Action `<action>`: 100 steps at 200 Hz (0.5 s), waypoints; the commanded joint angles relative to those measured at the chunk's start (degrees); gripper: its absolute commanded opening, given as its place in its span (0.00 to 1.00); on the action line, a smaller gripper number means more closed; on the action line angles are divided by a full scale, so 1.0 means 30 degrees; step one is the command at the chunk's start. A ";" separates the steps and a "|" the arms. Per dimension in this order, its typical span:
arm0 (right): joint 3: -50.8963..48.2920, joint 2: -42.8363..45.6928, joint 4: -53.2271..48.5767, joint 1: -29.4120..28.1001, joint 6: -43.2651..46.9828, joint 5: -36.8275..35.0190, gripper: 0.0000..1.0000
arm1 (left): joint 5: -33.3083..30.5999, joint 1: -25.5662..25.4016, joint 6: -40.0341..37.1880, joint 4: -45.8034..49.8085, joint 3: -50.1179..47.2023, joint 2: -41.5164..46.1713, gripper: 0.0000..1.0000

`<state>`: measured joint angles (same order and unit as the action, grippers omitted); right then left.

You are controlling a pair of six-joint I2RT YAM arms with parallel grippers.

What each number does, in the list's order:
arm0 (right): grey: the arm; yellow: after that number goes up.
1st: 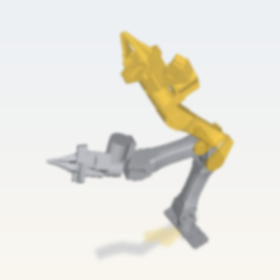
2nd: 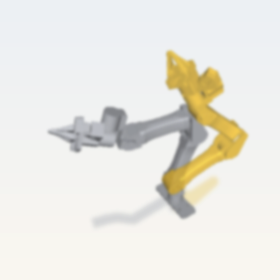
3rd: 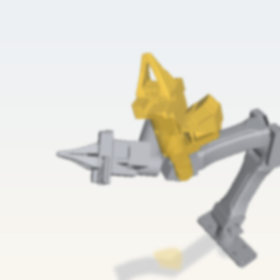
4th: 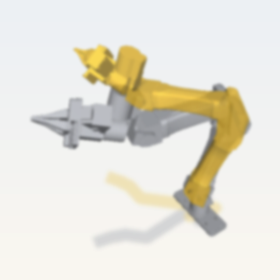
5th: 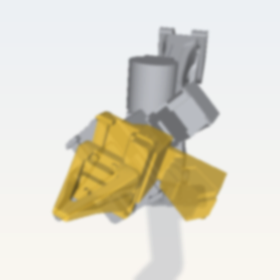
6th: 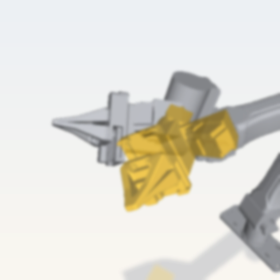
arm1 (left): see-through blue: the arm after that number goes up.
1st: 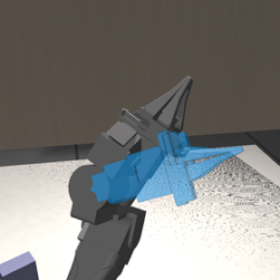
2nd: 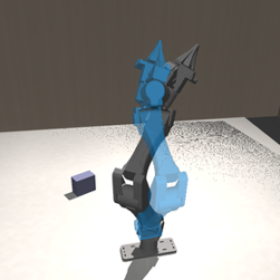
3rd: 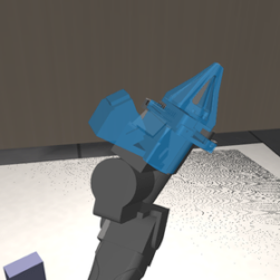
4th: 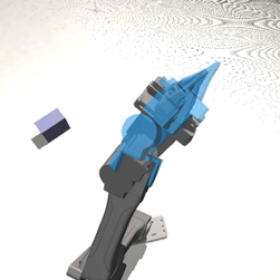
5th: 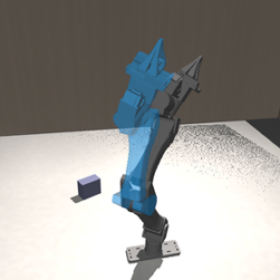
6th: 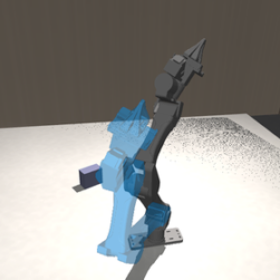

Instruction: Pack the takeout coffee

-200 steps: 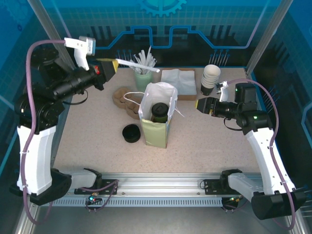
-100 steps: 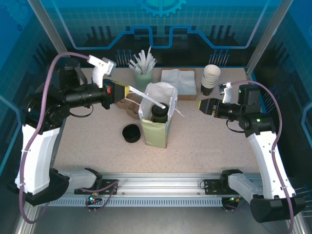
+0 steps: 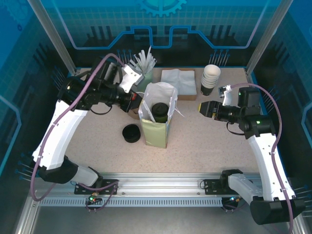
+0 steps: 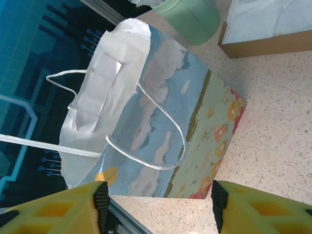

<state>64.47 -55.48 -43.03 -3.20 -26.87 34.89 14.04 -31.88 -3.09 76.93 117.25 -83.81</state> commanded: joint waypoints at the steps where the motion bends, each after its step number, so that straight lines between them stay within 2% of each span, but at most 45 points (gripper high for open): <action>1: -0.0241 0.0210 -0.0221 0.0325 0.0255 0.0071 0.61 | -0.1033 -0.0322 -0.0838 0.1026 -0.0314 -0.0173 0.00; 67: -0.0496 0.0506 -0.0205 0.0376 0.0182 -0.0089 0.61 | -0.1195 -0.0333 -0.0899 -0.0740 -0.2818 0.0135 0.00; 100: -0.0411 0.0448 -0.0080 0.0415 0.0211 -0.0052 0.61 | -0.1284 -0.0354 -0.0702 -0.0882 -0.2267 0.0094 0.41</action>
<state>63.61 -54.70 -43.03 -2.92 -26.89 34.70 10.72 -32.56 -4.86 75.50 109.08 -84.03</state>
